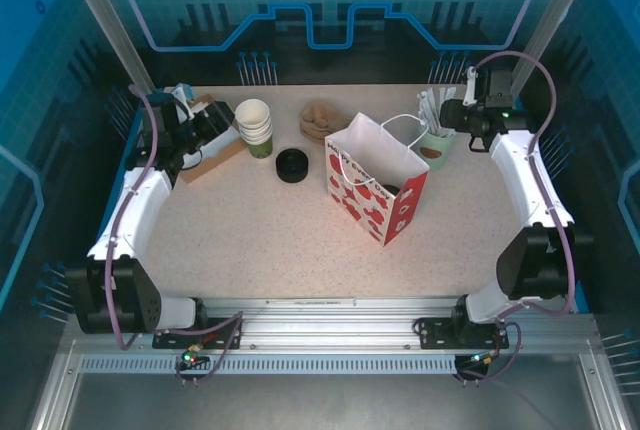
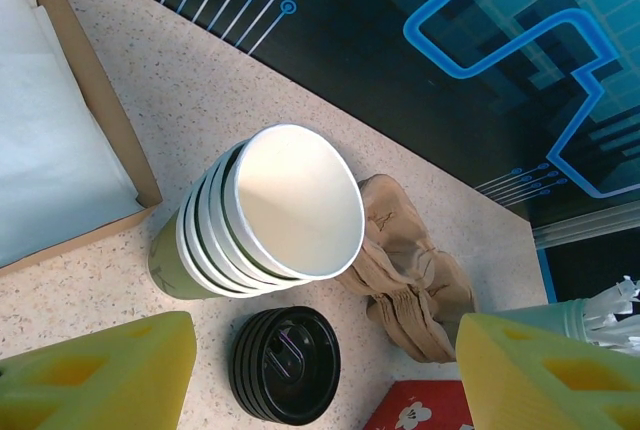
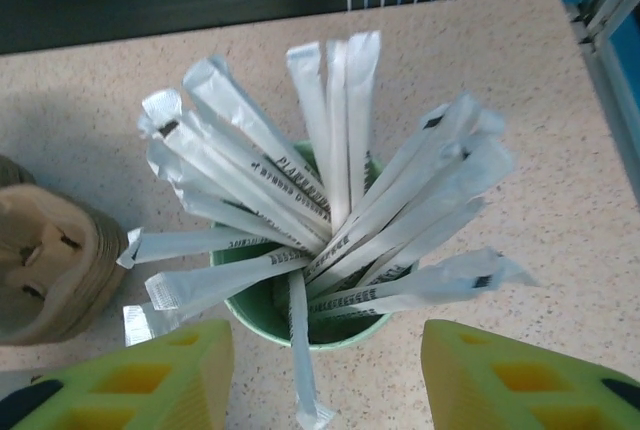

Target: Pack the takeout coffee

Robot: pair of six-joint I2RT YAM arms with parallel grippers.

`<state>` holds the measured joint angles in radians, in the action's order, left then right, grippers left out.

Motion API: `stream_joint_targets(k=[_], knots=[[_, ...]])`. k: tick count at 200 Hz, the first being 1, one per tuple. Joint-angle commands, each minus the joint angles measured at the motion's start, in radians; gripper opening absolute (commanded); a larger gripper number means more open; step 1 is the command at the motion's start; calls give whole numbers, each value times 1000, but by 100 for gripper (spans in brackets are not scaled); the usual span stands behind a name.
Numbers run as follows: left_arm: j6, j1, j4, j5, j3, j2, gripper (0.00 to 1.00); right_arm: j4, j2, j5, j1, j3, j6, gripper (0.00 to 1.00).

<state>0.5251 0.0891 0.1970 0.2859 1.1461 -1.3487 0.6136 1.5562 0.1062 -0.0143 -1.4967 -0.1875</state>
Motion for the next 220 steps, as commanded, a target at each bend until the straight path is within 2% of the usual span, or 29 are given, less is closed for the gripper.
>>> stream_joint_targets(k=[1,55,121,166,220], knots=[[-16,-8,-1,15,-16,13,71,-4,17,-36,-15,17,-17,48],[-19,-8,-5,18,-22,16,71,-20,43,-36,-14,56,-19,41],[-18,-8,-8,22,-25,14,71,-37,38,-79,-15,77,-28,18],[-17,-8,-10,24,-28,23,72,-10,-56,-79,-11,44,-27,5],[-16,-8,-1,31,-37,59,72,138,-259,-16,61,-71,17,4]])
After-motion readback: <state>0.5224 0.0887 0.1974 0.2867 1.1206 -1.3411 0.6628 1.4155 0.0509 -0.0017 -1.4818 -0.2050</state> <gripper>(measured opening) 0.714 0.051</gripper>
